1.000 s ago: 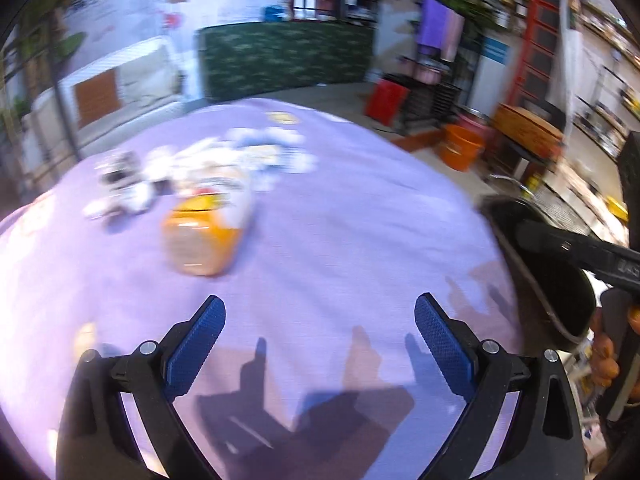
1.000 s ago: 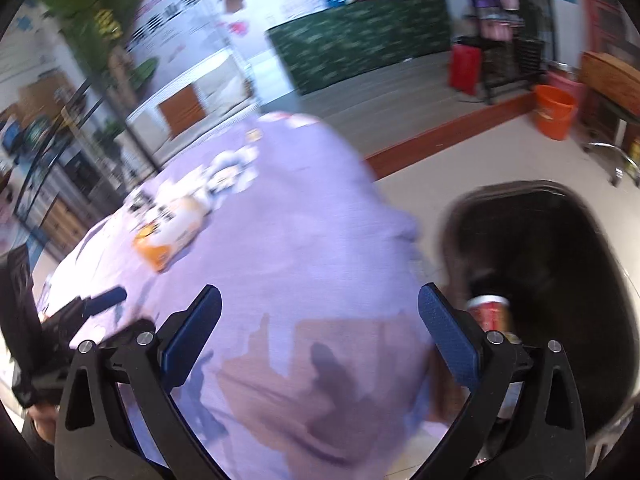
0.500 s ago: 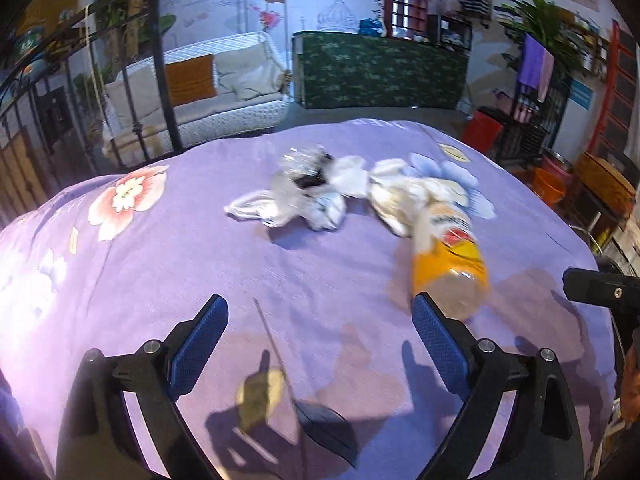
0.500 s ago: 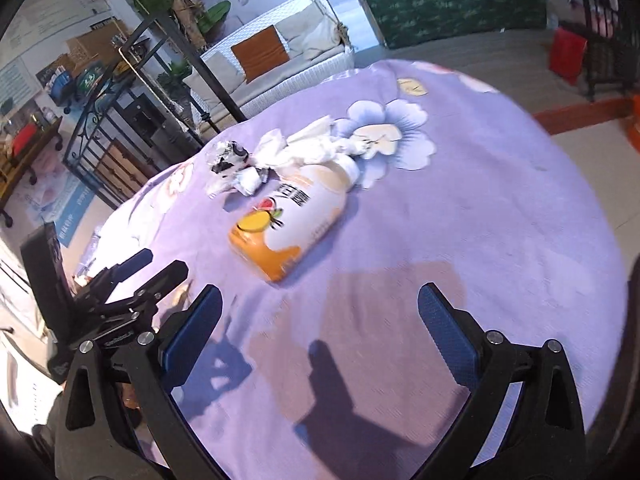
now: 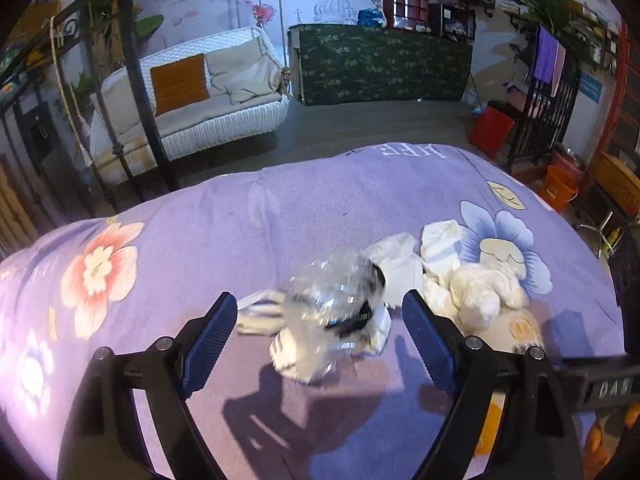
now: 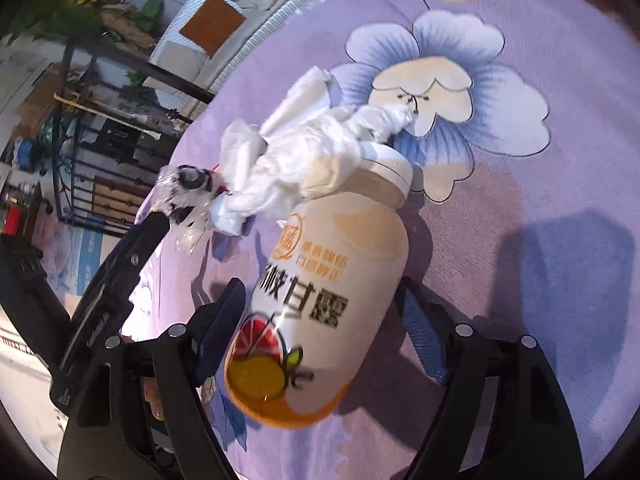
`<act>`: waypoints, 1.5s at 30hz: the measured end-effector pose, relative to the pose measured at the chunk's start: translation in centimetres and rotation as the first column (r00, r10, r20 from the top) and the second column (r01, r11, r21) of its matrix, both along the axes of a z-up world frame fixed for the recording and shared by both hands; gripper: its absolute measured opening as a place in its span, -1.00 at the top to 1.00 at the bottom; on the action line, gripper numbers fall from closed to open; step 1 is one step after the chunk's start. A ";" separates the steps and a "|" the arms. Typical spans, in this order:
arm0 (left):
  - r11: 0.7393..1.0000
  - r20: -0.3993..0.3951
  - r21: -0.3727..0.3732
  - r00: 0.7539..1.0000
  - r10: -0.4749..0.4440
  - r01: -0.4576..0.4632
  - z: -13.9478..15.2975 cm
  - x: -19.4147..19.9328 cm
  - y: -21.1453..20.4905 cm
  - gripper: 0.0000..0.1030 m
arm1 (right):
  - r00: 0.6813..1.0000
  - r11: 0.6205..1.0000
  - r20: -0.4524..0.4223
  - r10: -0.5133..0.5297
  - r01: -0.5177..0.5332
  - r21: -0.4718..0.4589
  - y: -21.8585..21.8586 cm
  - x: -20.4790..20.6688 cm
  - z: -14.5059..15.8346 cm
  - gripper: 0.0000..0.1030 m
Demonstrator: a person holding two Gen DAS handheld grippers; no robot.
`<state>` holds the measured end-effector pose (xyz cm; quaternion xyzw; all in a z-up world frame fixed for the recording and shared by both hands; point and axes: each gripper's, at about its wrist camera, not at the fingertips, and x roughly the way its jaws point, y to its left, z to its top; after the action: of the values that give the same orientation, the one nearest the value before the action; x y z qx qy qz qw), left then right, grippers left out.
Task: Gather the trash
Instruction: 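Grasp the clear plastic bag with the left tool while the right tool grasps the juice bottle, then carry the juice bottle to the bin and drop it with the right tool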
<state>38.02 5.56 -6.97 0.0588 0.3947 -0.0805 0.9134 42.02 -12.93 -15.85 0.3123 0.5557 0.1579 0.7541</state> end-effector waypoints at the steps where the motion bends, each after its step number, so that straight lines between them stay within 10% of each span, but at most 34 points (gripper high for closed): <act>1: 1.000 -0.011 0.003 1.000 -0.003 0.003 -0.3 0.5 -0.4 -0.47 | 1.000 1.000 -0.008 -0.002 0.002 0.010 0.1 0.2 -0.3 -0.44; 9: 1.000 -0.026 -0.011 1.000 0.011 -0.012 -1.2 0.3 -0.3 0.06 | 1.000 0.999 0.030 0.006 -0.007 0.054 -0.3 -0.5 -0.5 -0.31; 23: 0.983 0.058 -0.179 0.997 0.040 -0.029 3.3 -8.2 1.4 0.08 | 0.988 0.996 0.152 0.006 -0.019 0.083 -3.2 -7.8 2.6 -0.21; 45: 0.954 0.052 -0.267 0.991 -0.127 0.136 2.3 -18.3 -7.7 0.08 | 0.900 0.973 0.388 -0.201 0.231 -0.030 -15.4 -21.4 6.4 -0.21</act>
<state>19.74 -2.19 -4.69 -0.0386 0.3595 -0.1929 0.9122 20.64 -28.29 -9.44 0.3068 0.3655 0.1102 0.8718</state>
